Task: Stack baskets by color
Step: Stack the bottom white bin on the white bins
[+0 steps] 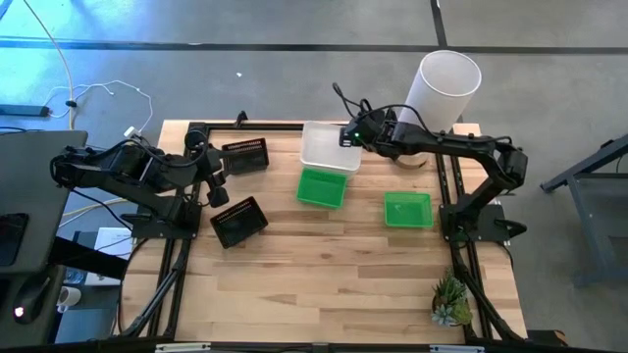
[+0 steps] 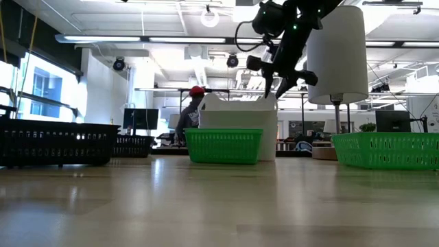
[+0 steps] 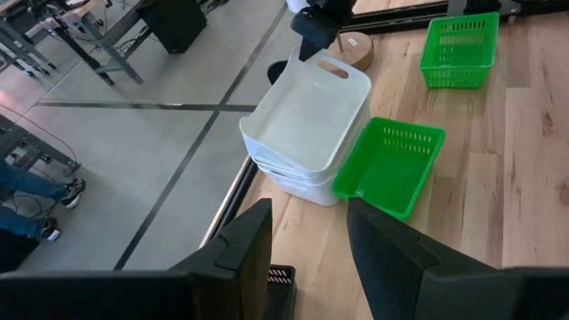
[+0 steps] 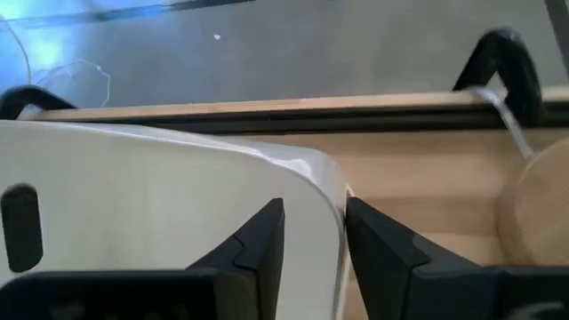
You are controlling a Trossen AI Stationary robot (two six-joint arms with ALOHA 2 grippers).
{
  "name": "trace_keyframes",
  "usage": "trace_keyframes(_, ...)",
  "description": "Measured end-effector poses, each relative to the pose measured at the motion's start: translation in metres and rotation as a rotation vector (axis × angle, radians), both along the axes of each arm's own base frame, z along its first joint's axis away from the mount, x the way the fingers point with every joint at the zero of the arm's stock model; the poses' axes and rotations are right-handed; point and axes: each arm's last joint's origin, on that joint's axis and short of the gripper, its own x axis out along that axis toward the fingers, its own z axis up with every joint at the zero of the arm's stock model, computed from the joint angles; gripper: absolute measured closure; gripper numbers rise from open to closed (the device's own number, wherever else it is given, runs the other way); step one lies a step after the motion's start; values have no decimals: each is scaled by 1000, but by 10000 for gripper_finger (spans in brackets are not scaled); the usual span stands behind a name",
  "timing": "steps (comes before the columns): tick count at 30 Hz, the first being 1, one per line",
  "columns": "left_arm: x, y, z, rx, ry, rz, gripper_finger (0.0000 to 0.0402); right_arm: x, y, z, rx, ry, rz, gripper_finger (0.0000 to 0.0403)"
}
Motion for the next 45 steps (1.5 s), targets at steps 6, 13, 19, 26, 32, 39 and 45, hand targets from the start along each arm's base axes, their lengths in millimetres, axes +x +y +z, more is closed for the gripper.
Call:
trace_keyframes(6,0,0,0,0,-5,11,268,0,5,9,-72,57,102,293)
trace_keyframes(13,0,1,0,11,-6,25,268,-5,13,17,-108,119,170,293)
trace_keyframes(19,0,1,0,5,-11,29,268,-5,18,27,-210,177,257,293)
trace_keyframes(26,3,0,-1,-9,-15,39,268,10,16,44,-405,194,538,293)
trace_keyframes(32,8,0,-4,-18,-2,48,268,18,13,57,-621,251,732,293)
trace_keyframes(39,16,-1,-7,-17,23,50,268,18,1,69,-826,377,782,293)
trace_keyframes(45,21,-2,-10,-15,44,50,268,12,-13,70,-858,432,793,284)
